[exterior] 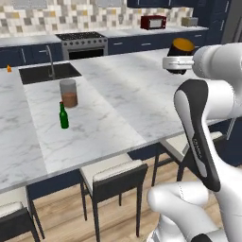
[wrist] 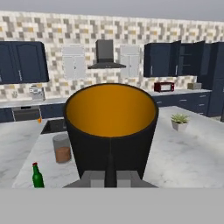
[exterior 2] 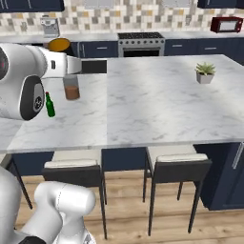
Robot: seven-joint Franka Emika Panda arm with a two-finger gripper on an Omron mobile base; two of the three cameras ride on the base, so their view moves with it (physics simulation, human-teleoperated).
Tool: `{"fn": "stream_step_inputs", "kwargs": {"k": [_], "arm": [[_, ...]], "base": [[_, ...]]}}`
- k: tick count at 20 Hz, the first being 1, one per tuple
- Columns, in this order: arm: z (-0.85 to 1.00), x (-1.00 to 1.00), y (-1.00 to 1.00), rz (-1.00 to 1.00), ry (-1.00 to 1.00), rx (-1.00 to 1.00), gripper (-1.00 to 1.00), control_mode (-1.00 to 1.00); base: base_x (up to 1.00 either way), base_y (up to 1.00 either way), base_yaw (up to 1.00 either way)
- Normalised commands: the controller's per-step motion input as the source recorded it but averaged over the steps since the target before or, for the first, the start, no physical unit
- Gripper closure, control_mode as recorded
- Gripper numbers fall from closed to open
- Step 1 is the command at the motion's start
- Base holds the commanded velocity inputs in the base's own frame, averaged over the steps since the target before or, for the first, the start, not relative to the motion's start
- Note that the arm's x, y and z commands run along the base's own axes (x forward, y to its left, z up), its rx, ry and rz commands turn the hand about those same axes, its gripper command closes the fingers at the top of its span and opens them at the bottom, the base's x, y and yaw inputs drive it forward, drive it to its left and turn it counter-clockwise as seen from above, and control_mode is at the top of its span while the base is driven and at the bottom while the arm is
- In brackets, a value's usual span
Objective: Open the cabinet directly in front. Then move the beer and the mug to the dining counter with the jar on it.
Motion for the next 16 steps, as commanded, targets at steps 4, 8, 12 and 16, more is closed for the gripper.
{"fn": "stream_step_inputs", "kwargs": {"k": [4, 8, 12, 16], "arm": [[0.0, 0.0, 0.0, 0.0, 0.0, 0.0, 1.0, 1.0], [0.0, 0.0, 0.0, 0.0, 0.0, 0.0, 1.0, 1.0], [0.0, 0.0, 0.0, 0.0, 0.0, 0.0, 1.0, 1.0], [0.0, 0.0, 0.0, 0.0, 0.0, 0.0, 1.0, 1.0]], "base": [[0.42, -0.16, 0.12], [0.36, -0.04, 0.17], [0.42, -0.02, 0.16], [0.05, -0.09, 0.06]]}}
